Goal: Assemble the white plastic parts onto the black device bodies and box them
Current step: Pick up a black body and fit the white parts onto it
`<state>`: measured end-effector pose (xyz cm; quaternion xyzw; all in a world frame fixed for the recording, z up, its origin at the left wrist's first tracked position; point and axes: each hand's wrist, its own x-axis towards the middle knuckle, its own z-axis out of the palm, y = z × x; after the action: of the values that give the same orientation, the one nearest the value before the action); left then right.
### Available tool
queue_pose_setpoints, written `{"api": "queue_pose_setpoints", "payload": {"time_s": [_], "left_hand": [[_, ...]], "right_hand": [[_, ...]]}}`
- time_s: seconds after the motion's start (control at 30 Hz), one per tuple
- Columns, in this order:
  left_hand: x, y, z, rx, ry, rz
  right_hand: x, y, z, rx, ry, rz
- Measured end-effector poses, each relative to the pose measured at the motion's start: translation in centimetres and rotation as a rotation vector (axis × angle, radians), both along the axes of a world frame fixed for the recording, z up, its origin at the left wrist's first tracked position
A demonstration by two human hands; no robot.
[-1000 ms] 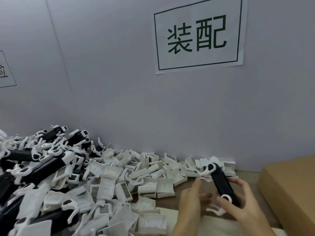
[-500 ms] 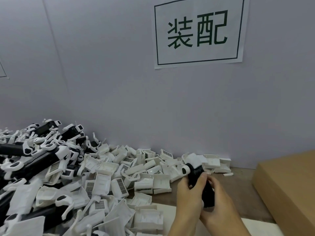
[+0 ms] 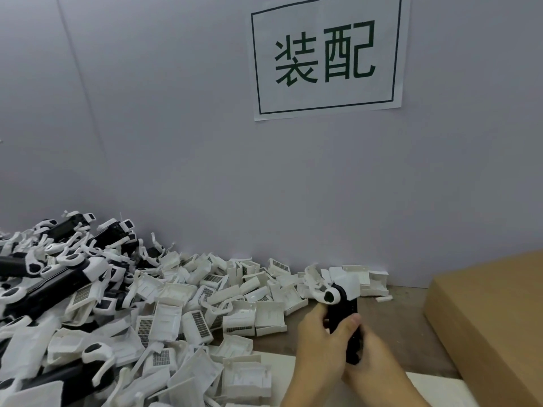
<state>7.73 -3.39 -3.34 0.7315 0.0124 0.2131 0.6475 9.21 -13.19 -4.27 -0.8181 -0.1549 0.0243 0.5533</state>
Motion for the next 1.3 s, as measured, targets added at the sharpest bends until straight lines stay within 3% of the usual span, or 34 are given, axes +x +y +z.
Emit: {"api": "queue_pose_setpoints", "payload": {"time_s": [0.1, 0.27, 0.43, 0.8, 0.9, 1.0, 1.07, 1.17, 1.23, 1.3], "left_hand": [[-0.1, 0.4, -0.1, 0.049, -0.054, 0.001], [-0.3, 0.6, -0.2, 0.353, -0.143, -0.035], [-0.5, 0.4, -0.7, 0.677, -0.109, -0.004], [-0.7, 0.2, -0.2, 0.612, -0.026, -0.052], [-0.6, 0.3, -0.1, 0.416, -0.012, -0.023], [-0.5, 0.5, 0.8, -0.020, -0.011, 0.103], [-0.4, 0.8, 1.2, -0.336, 0.104, 0.144], [-0.6, 1.2, 2.0, -0.829, 0.228, 0.004], [-1.0, 1.3, 2.4, -0.914, 0.188, -0.126], [-1.3, 1.1, 2.7, -0.881, 0.146, -0.211]], "right_hand": [[0.2, -0.7, -0.3, 0.170, -0.035, 0.022], [0.5, -3.0, 0.0, 0.529, -0.032, -0.021], [0.6, -2.9, 0.3, 0.462, -0.030, -0.107], [0.7, -2.6, 0.9, 0.430, -0.060, -0.219], [0.7, -2.7, 0.5, 0.485, -0.006, -0.114], [0.6, -2.6, 0.2, 0.524, 0.077, -0.103], [1.0, -2.8, -0.1, 0.511, 0.088, -0.149], [1.7, -3.0, -0.4, 0.515, 0.093, -0.205], [1.9, -3.0, -0.5, 0.514, 0.099, -0.229], [1.8, -2.9, -0.4, 0.518, 0.107, -0.233]]}}
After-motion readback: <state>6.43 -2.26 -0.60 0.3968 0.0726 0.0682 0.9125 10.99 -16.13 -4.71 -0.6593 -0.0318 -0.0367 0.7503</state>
